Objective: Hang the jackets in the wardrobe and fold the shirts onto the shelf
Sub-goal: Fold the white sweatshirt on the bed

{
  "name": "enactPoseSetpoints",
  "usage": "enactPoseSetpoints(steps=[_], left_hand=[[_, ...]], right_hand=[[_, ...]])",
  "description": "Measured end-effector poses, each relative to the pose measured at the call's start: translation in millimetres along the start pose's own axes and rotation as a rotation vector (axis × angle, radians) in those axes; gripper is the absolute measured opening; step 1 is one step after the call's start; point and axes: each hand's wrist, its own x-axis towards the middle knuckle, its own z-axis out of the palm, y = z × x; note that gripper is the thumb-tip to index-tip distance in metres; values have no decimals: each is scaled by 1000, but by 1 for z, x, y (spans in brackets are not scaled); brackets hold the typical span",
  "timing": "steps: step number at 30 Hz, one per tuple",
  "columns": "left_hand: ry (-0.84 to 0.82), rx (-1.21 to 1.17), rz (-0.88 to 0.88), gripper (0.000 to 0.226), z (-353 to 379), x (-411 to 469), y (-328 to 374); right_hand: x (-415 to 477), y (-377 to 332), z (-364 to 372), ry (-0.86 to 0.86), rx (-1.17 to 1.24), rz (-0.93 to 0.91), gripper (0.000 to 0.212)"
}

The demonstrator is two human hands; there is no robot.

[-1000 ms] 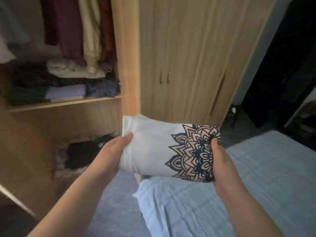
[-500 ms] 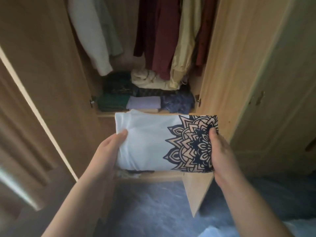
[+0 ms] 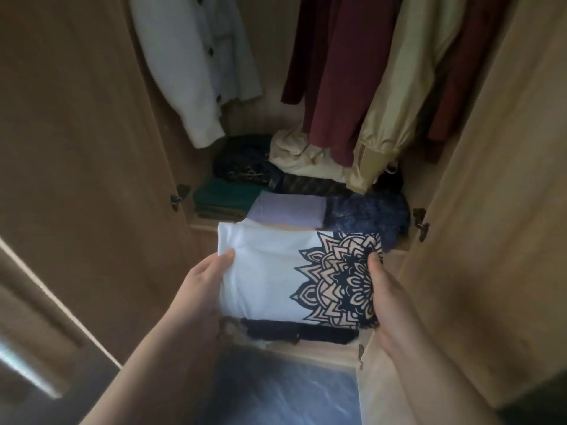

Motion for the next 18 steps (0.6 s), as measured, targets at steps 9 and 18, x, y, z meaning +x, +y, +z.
enactPoseSetpoints(steps=[9, 18], left_hand=[[130, 4, -77, 37, -15, 152, -15], [109, 240, -134, 34, -8, 360, -2]], right_hand=[[137, 3, 33, -223, 142, 73, 41], [285, 3, 106, 235, -622, -138, 35]])
